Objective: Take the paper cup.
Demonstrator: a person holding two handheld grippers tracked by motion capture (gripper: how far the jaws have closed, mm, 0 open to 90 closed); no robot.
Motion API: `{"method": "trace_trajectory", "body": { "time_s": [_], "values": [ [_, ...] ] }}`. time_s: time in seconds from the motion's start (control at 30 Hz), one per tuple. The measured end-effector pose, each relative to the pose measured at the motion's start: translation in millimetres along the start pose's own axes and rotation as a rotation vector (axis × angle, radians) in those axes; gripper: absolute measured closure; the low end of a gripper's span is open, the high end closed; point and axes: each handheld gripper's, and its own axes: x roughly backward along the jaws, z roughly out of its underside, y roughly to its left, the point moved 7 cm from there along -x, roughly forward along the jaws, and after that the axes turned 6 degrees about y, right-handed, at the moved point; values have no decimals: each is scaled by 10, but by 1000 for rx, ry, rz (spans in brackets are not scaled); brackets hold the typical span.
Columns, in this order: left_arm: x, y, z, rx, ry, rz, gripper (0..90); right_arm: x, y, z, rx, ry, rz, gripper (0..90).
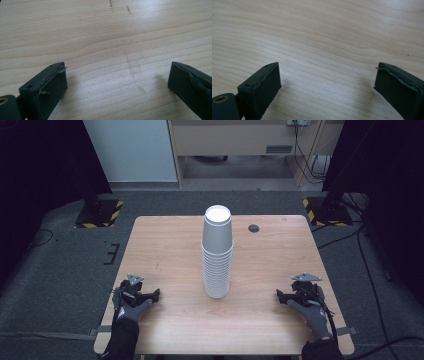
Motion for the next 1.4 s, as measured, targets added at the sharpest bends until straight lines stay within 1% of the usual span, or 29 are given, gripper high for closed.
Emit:
{"method": "trace_trajectory", "body": {
  "time_s": [0.03, 0.13, 0.17, 0.2, 0.3, 0.33, 0.4, 0.5, 0.53, 0.6, 0.7, 0.8, 0.9, 0.93, 0.97, 1.0, 1.03, 1.17, 1.23, 1.33, 1.4],
  "values": [
    [-2, -2, -2, 3, 0, -4, 13, 37, 12, -17, -6, -16, -17, 76],
    [-2, -4, -2, 6, 0, -8, 12, 146, 52, -59, -3, -66, -50, 80],
    [-2, -4, -2, 6, 0, -8, 12, 146, 52, -59, -3, -66, -50, 80],
    [1, -7, 1, 10, 0, -12, 12, 219, 88, -88, -6, -96, -68, 81],
    [4, -9, 5, 9, 1, -11, 12, 301, 128, -142, -12, -139, -87, 89],
    [5, -9, 6, 9, 1, -10, 12, 330, 148, -163, -12, -152, -86, 94],
    [6, -11, 7, 9, 1, -10, 12, 362, 165, -180, 14, -156, -70, 109],
    [7, -11, 9, 8, 1, -10, 12, 396, 192, -188, 27, -146, -74, 112],
    [8, -12, 11, 6, 1, -9, 12, 472, 232, -226, 23, -150, -105, 102],
    [10, -15, 13, 6, 1, -8, 11, 532, 275, -273, 9, -161, -141, 65],
    [10, -15, 13, 5, 1, -7, 12, 608, 331, -322, 18, -168, -171, 44],
    [11, -15, 13, 5, 2, -7, 11, 668, 379, -367, 12, -185, -200, 37],
    [11, -15, 13, 5, 2, -7, 11, 715, 405, -405, 12, -199, -203, 32],
    [11, -15, 13, 5, 2, -7, 11, 734, 416, -419, 4, -202, -212, 32],
    [10, -15, 13, 4, 1, -7, 11, 754, 422, -433, 7, -208, -214, 38],
    [10, -15, 13, 5, 1, -7, 11, 785, 421, -448, 5, -215, -202, 54],
    [10, -15, 13, 5, 1, -7, 11, 807, 418, -462, 8, -219, -204, 56],
    [10, -15, 13, 4, 1, -7, 10, 892, 392, -521, -15, -252, -194, 82],
    [10, -15, 13, 4, 2, -7, 10, 936, 385, -556, -18, -269, -189, 91],
    [10, -15, 13, 3, 2, -6, 9, 996, 388, -609, -7, -289, -175, 97],
    [9, -16, 13, 3, 2, -6, 9, 1029, 396, -641, -4, -297, -177, 99]
  ]
}}
